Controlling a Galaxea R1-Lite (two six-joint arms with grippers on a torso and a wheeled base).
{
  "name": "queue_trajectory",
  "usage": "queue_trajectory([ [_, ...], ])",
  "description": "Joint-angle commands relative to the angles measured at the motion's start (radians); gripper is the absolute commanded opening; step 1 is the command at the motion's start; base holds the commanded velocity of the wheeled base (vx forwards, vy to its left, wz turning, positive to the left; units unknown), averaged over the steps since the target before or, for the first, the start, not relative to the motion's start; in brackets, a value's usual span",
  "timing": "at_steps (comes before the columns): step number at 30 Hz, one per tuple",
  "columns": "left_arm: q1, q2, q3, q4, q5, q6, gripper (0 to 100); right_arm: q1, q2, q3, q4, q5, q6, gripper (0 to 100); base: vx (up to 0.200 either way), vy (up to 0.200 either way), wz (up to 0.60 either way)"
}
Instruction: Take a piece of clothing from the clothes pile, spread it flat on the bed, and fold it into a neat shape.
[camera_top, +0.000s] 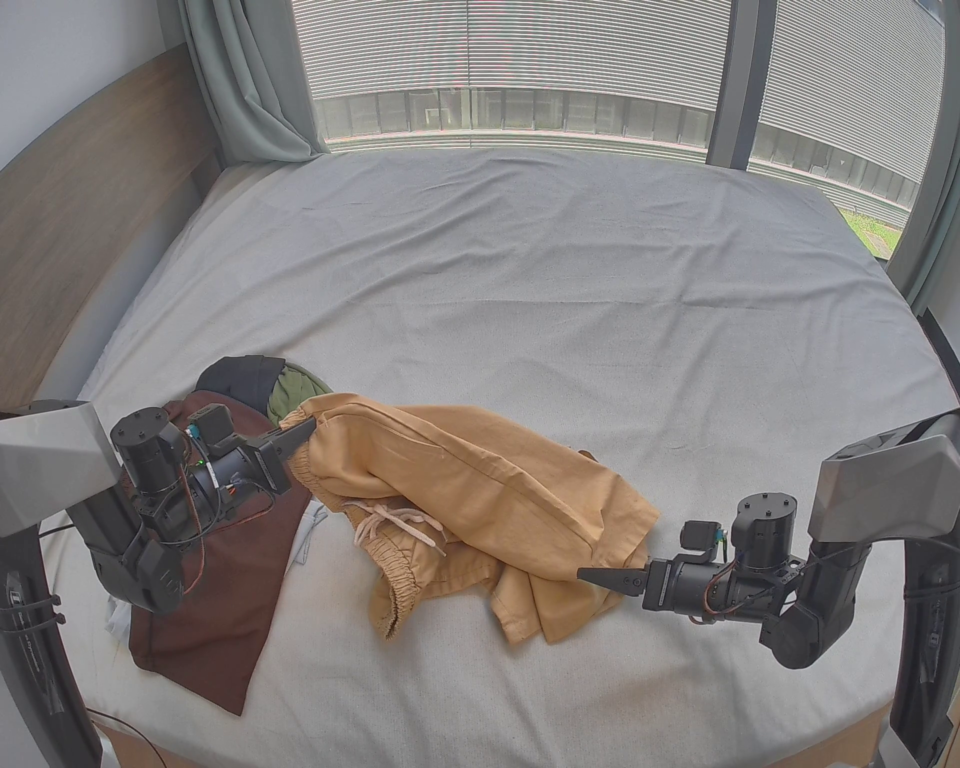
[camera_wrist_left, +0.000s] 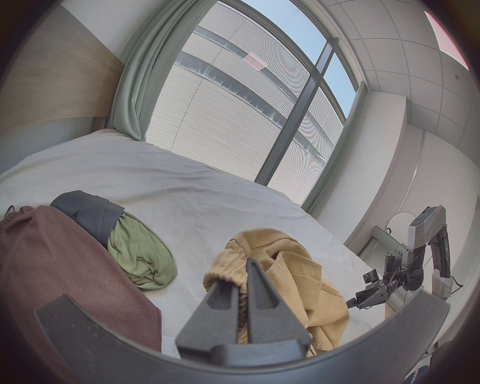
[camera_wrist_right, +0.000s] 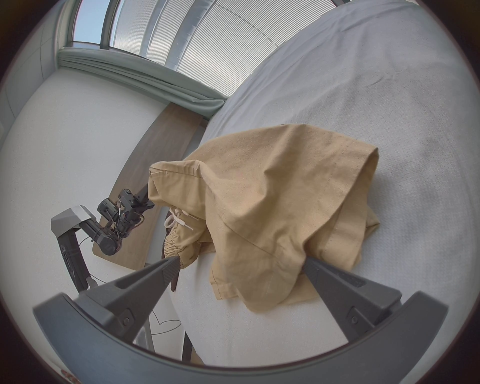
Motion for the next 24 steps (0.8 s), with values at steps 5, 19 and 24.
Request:
queue_trajectory([
  [5, 0.004, 0.001, -0.001, -0.001, -0.001, 0.0, 0, 0.023, 0.053, 0.009, -0.053, -0.005, 0.033, 100, 0.0, 0.0, 0.0],
  [19, 0.005, 0.017, -0.007, -0.003, -0.001, 0.0, 0, 0.039, 0.056, -0.004, -0.095, 0.002, 0.039, 100, 0.0, 0.0, 0.0],
  [24, 0.025, 0.035, -0.021, -0.003, 0.001, 0.0, 0, 0.026, -0.006, 0.022, -0.095, 0.03, 0.036, 100, 0.0, 0.0, 0.0],
])
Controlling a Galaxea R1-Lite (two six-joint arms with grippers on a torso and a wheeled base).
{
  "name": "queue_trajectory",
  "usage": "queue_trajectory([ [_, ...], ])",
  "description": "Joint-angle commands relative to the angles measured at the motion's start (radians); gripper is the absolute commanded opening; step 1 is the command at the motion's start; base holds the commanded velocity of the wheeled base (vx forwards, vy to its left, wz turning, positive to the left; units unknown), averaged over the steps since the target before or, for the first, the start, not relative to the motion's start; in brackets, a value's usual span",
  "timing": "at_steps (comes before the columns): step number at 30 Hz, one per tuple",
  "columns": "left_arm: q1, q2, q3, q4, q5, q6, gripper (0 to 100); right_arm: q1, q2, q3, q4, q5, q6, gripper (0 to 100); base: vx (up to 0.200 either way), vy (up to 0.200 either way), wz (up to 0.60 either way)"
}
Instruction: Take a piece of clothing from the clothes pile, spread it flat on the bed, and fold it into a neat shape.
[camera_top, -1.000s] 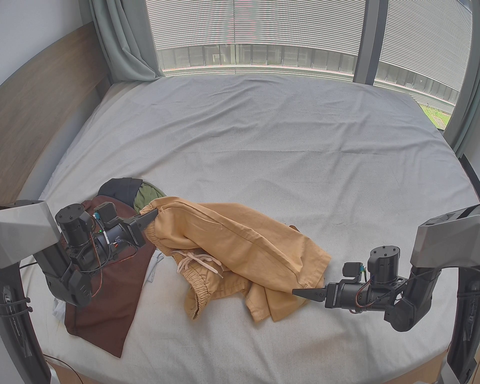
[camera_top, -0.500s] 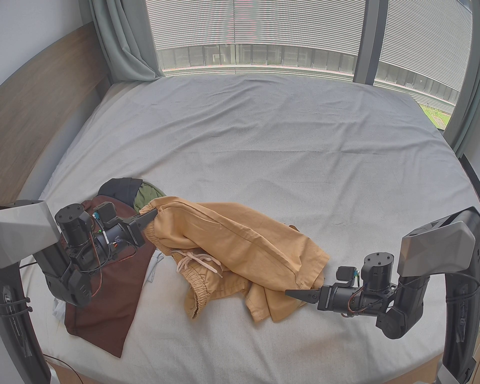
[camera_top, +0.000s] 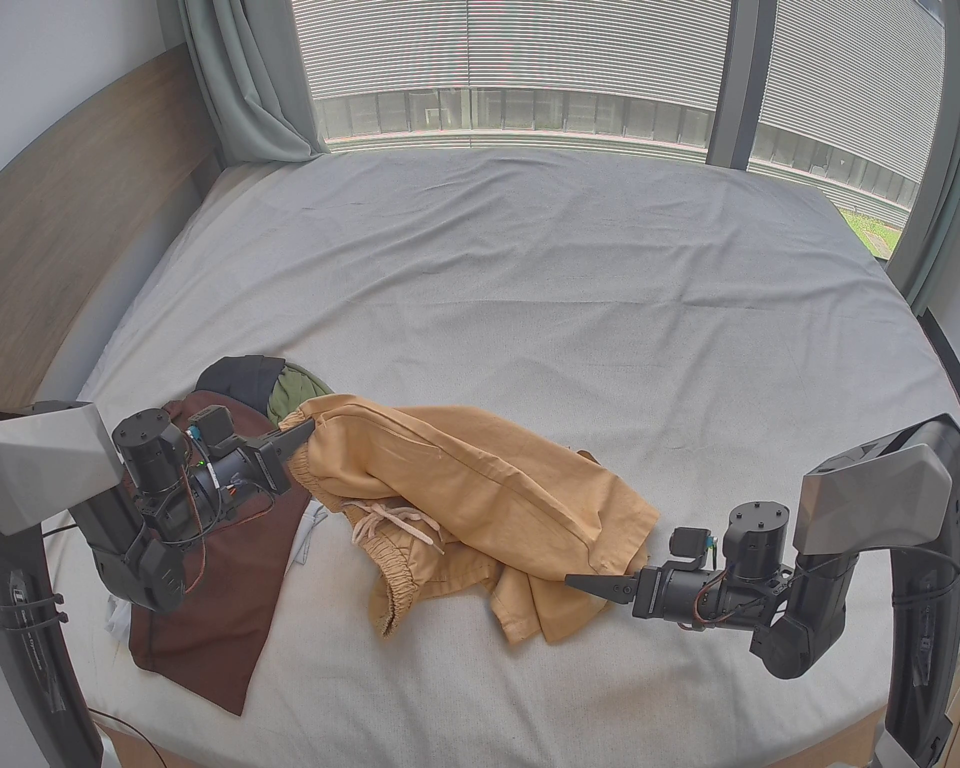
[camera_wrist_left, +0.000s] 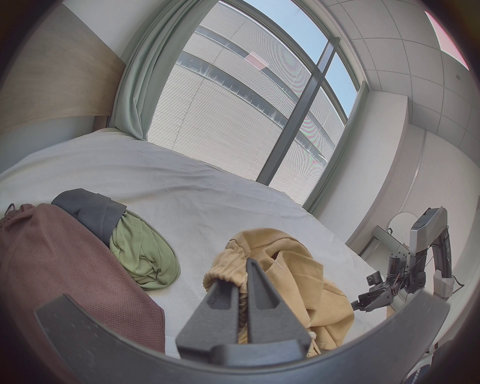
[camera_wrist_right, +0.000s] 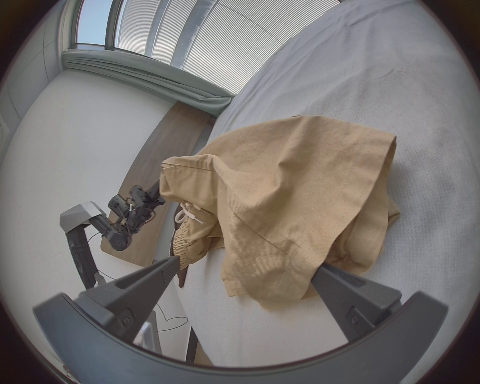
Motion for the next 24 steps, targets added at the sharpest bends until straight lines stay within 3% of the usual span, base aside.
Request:
queue_trajectory([
  [1, 0.017, 0.023, -0.013, -0.002, 0.001, -0.001, 0, -0.009, -0.054, 0.022, -0.001, 0.027, -0.001, 100, 0.0, 0.0, 0.0],
  [14, 0.024, 0.033, -0.022, -0.002, 0.001, -0.001, 0, -0.01, -0.082, 0.019, -0.002, 0.044, -0.001, 100, 0.0, 0.0, 0.0],
  [15, 0.024, 0.033, -0.022, -0.002, 0.001, -0.001, 0, -0.01, -0.08, 0.017, -0.002, 0.044, -0.001, 0, 0.0, 0.0, 0.0],
  [24, 0.025, 0.033, -0.022, -0.002, 0.001, -0.001, 0, -0.033, -0.051, 0.0, -0.002, 0.043, -0.002, 0, 0.0, 0.0, 0.0],
])
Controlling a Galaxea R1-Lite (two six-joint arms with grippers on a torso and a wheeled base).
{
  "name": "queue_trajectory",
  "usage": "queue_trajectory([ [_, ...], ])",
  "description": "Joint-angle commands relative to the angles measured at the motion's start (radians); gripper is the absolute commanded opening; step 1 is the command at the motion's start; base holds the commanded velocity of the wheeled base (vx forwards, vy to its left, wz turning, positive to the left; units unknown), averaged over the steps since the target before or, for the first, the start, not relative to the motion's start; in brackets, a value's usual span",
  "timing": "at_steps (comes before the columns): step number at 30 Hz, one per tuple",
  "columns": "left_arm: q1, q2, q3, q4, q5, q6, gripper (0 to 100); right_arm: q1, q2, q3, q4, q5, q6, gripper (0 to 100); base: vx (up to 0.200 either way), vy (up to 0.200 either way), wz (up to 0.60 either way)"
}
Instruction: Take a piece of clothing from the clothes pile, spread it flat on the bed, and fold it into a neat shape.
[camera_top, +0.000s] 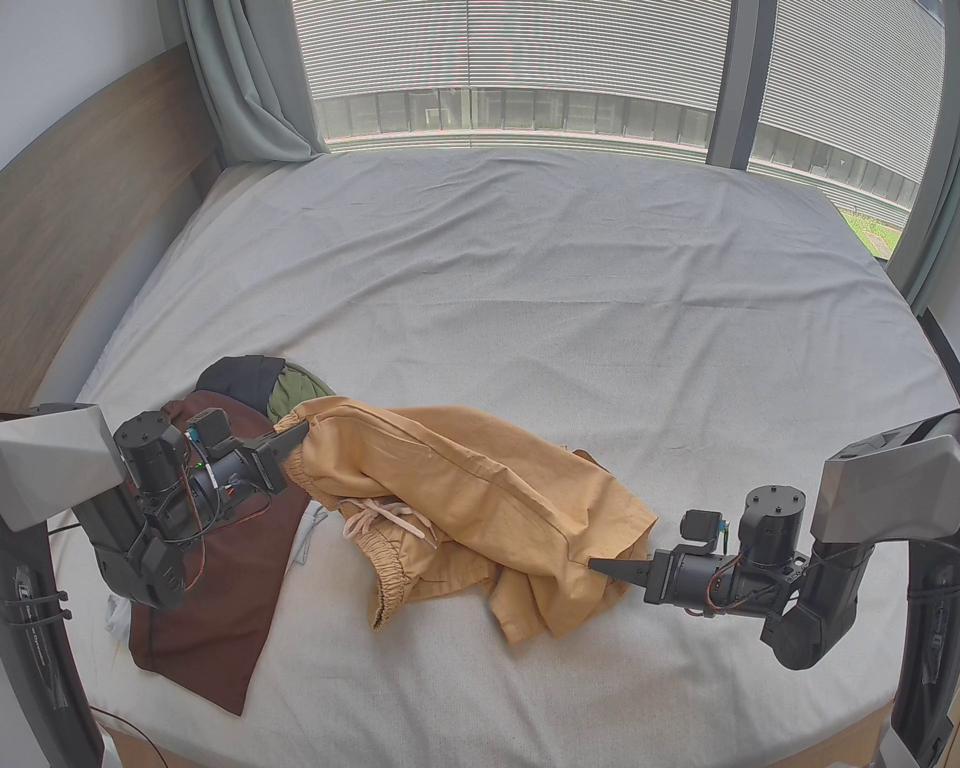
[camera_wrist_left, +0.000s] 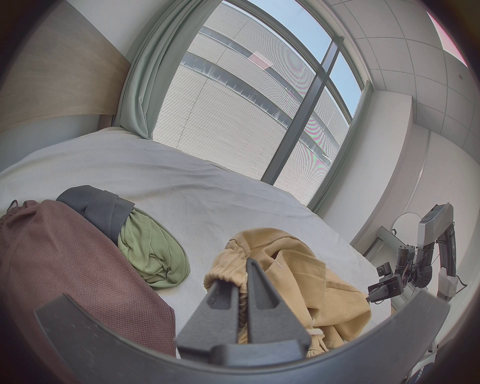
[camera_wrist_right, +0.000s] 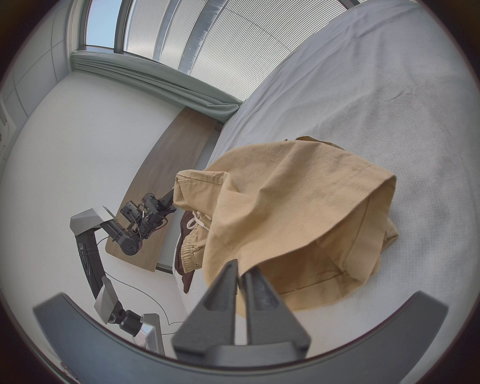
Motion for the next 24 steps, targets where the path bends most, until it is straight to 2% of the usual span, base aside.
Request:
queue_trajectory([
  [1, 0.001, 0.002, -0.001, -0.002, 0.0, -0.001, 0, -0.016, 0.006, -0.003, 0.0, 0.0, 0.0, 0, 0.0, 0.0, 0.0],
  [7, 0.001, 0.003, -0.001, -0.002, 0.0, -0.001, 0, -0.071, -0.058, 0.01, 0.001, 0.017, 0.0, 0, 0.0, 0.0, 0.0],
  [11, 0.003, 0.005, -0.001, -0.002, 0.0, -0.001, 0, -0.139, -0.118, 0.036, 0.001, 0.118, 0.0, 0, 0.0, 0.0, 0.0],
  [13, 0.003, 0.005, -0.001, -0.002, 0.0, -0.001, 0, -0.153, -0.129, 0.043, 0.001, 0.139, -0.002, 0, 0.0, 0.0, 0.0],
  [24, 0.001, 0.011, -0.001, -0.002, 0.0, 0.001, 0, -0.145, -0.118, 0.043, 0.001, 0.144, -0.003, 0, 0.0, 0.0, 0.0],
])
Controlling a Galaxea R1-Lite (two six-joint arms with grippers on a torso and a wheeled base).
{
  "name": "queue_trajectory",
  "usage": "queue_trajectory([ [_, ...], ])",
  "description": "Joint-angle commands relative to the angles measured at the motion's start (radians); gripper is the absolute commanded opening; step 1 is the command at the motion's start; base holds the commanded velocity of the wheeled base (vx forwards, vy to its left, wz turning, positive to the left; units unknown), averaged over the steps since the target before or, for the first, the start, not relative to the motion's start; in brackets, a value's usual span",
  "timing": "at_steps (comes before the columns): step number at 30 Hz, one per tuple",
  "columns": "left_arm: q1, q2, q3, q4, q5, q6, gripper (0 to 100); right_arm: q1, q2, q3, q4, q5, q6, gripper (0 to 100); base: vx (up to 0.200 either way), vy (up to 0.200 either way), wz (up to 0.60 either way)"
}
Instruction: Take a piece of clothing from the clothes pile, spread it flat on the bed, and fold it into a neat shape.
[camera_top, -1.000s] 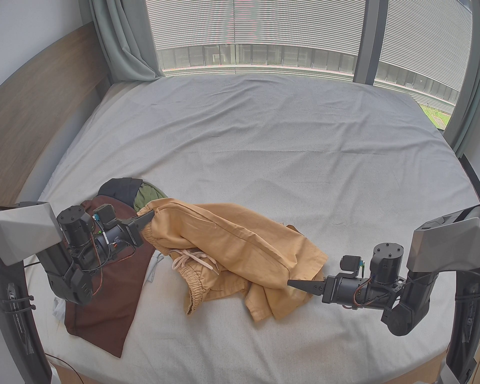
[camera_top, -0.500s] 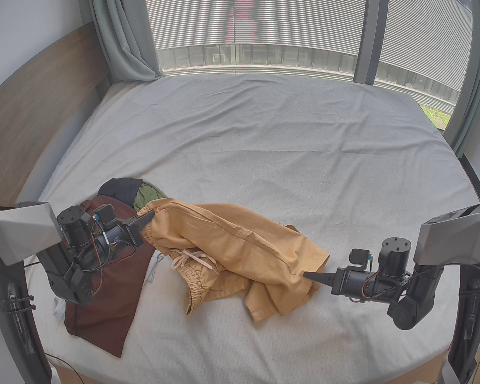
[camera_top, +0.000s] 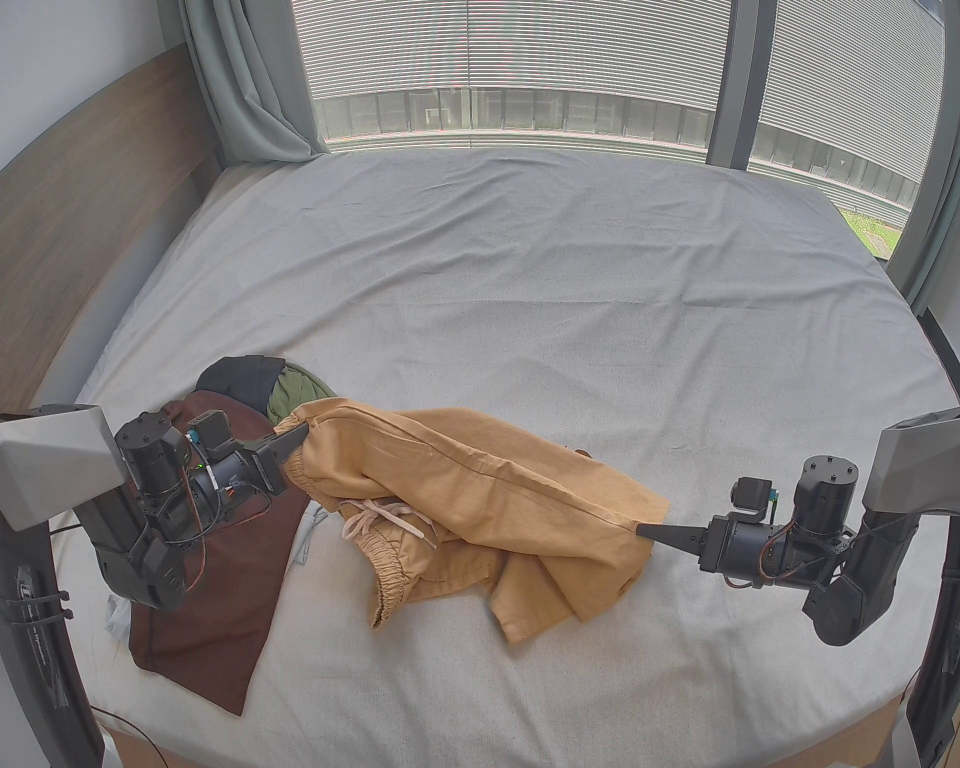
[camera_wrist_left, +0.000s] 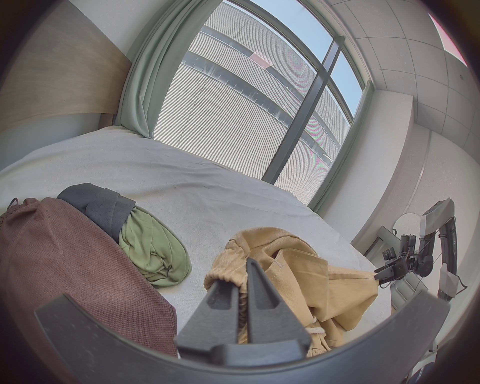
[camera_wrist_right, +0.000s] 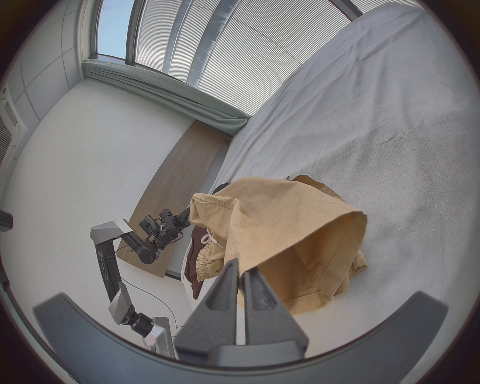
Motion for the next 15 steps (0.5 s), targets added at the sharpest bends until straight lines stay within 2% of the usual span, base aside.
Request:
queue_trajectory([
  [1, -0.001, 0.003, 0.0, -0.002, 0.0, 0.0, 0, 0.006, -0.002, -0.003, -0.001, -0.001, -0.001, 0, 0.0, 0.0, 0.0],
  [6, -0.001, 0.003, 0.0, -0.002, 0.0, 0.0, 0, 0.013, 0.01, -0.01, -0.001, 0.0, -0.004, 0, 0.0, 0.0, 0.0],
  [7, -0.001, 0.001, 0.0, -0.002, 0.0, 0.0, 0, 0.019, 0.015, -0.016, -0.002, -0.001, -0.002, 100, 0.0, 0.0, 0.0],
  [15, -0.001, -0.004, 0.0, -0.002, 0.0, 0.0, 0, 0.079, 0.021, -0.036, -0.002, -0.006, -0.001, 100, 0.0, 0.0, 0.0],
])
